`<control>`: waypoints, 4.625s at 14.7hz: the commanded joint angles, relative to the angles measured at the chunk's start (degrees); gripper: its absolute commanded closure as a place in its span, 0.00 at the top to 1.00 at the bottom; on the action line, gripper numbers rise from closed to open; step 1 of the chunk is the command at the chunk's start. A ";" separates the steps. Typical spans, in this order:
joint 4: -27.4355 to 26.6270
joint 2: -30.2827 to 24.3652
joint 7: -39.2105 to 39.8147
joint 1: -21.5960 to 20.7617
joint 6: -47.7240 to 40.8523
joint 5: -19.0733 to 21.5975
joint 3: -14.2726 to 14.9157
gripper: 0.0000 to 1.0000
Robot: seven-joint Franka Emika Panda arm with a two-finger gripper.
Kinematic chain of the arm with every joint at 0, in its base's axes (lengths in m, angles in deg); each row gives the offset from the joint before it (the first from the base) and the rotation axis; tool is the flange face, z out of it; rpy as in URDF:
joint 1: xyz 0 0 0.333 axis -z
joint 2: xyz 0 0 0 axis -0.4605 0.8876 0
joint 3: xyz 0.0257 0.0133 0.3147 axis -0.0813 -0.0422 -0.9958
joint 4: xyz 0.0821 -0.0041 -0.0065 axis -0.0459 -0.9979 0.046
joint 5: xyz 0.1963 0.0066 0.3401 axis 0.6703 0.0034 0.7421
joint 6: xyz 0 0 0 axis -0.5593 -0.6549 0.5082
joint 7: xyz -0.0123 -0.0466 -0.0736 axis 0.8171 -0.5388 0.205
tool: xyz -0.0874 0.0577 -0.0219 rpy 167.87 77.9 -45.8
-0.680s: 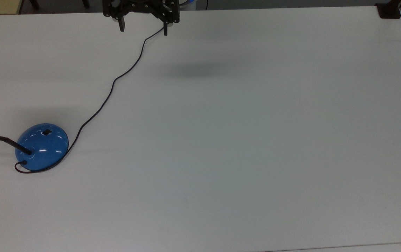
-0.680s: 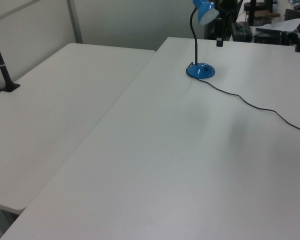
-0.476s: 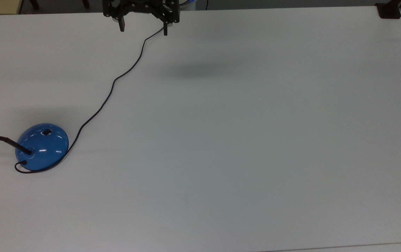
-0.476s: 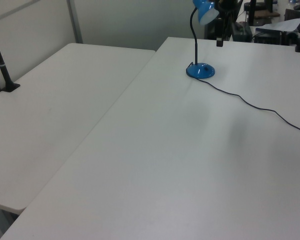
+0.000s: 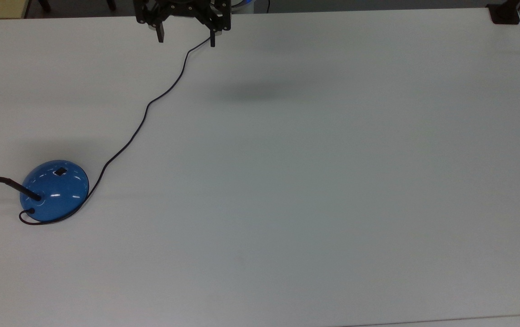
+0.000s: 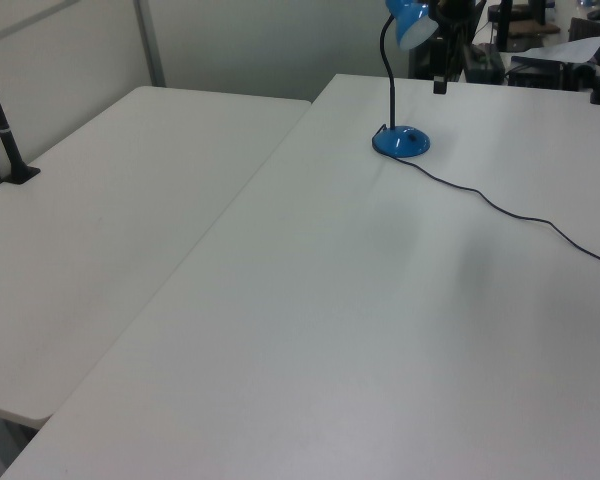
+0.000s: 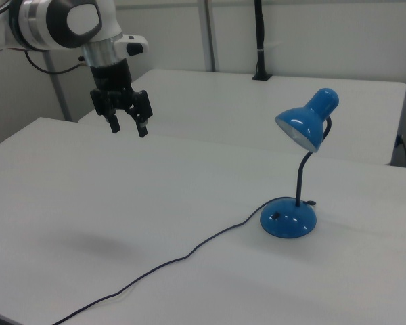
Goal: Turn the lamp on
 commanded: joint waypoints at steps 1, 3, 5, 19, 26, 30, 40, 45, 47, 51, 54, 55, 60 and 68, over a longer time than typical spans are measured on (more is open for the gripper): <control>-0.63 -0.75 1.37 -0.18 -0.80 0.96 0.40 0.24; -0.63 -0.67 1.37 -0.18 -0.80 0.96 0.40 0.02; -0.45 -0.49 1.37 -0.18 -0.71 0.96 0.40 0.00; -7.46 2.67 -2.66 15.37 16.20 1.13 0.40 0.00; -10.46 12.15 -7.23 19.07 34.32 0.96 0.49 0.00; -12.32 17.86 -10.74 20.82 49.44 1.05 0.49 0.00; -11.79 24.21 -12.16 22.94 63.98 0.96 0.49 0.00; -10.91 24.21 -12.16 23.03 63.98 0.70 0.49 0.00; -10.30 24.64 -12.07 23.03 64.07 0.52 0.49 0.00; -10.21 25.09 -11.99 22.94 64.15 0.34 0.49 0.00; -9.25 26.23 -11.72 22.85 64.15 0.26 0.49 0.00; -9.07 26.40 -11.64 22.85 64.24 0.26 0.49 0.00; -8.19 27.46 -11.63 22.85 64.24 0.17 0.40 0.00; -8.19 27.99 -11.28 23.12 64.15 -1.85 0.23 0.00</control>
